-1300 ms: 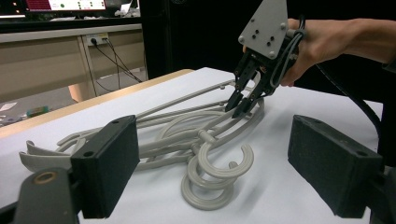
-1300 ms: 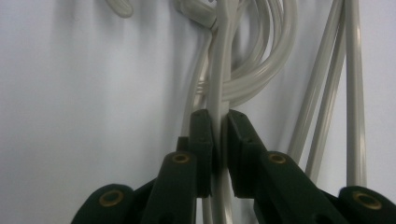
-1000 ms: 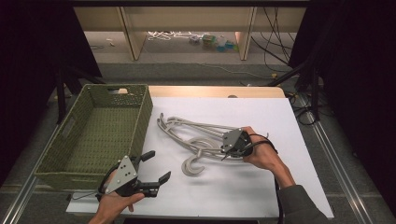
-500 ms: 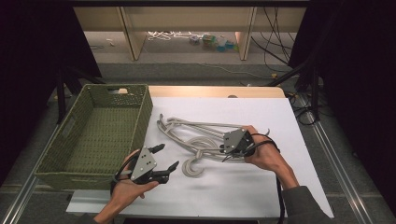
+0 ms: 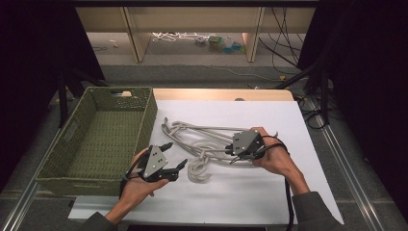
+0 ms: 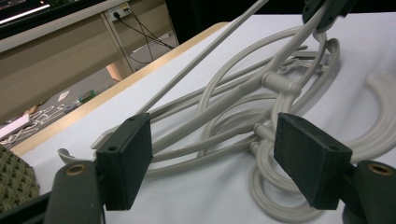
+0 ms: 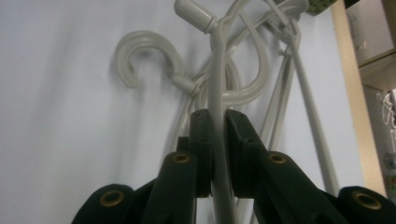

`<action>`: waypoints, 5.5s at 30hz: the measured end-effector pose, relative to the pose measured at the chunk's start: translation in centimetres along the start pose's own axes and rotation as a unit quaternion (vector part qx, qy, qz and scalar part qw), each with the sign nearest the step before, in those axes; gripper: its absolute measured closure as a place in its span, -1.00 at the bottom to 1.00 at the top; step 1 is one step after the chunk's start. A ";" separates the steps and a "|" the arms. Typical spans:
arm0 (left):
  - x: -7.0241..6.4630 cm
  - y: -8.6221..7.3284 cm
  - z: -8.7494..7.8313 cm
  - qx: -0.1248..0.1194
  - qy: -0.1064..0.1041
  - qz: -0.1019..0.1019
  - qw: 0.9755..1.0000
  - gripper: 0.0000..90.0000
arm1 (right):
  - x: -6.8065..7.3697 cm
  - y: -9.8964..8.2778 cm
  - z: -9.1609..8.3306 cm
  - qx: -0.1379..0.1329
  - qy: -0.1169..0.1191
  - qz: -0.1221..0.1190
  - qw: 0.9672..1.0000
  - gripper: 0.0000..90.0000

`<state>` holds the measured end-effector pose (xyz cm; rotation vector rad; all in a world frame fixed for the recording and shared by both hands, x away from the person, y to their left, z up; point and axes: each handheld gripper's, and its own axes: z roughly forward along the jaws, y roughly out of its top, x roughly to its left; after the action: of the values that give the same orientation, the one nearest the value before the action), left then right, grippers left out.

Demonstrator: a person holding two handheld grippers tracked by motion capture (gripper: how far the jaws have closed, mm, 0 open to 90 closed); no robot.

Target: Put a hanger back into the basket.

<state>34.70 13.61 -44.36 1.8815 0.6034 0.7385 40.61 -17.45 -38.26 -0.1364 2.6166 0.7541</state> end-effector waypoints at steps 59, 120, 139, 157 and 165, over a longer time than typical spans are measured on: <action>-0.5 2.4 6.4 0.062 -0.028 0.370 0.927 0.74 | -0.9 -0.8 -1.6 -0.078 -0.008 0.012 0.997 0.52; 8.1 11.6 -5.8 0.035 -0.119 -0.121 0.985 0.77 | 4.6 -3.1 -2.5 -0.162 -0.119 0.257 0.945 -0.53; 14.0 13.2 -10.9 0.048 -0.075 -0.160 0.983 0.77 | 4.8 -3.1 -2.0 -0.156 -0.109 0.250 0.950 -0.52; 20.4 7.2 -13.7 0.125 0.033 -0.145 0.981 0.77 | 4.8 -3.3 -2.3 -0.154 -0.105 0.250 0.950 -0.51; 20.9 4.4 -14.3 0.158 0.039 -0.141 0.977 0.77 | 4.8 -3.2 -2.1 -0.155 -0.107 0.249 0.950 -0.50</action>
<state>39.25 35.00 -30.96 2.0033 1.0647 0.5545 36.08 -21.19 -40.19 0.5082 2.3231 1.2700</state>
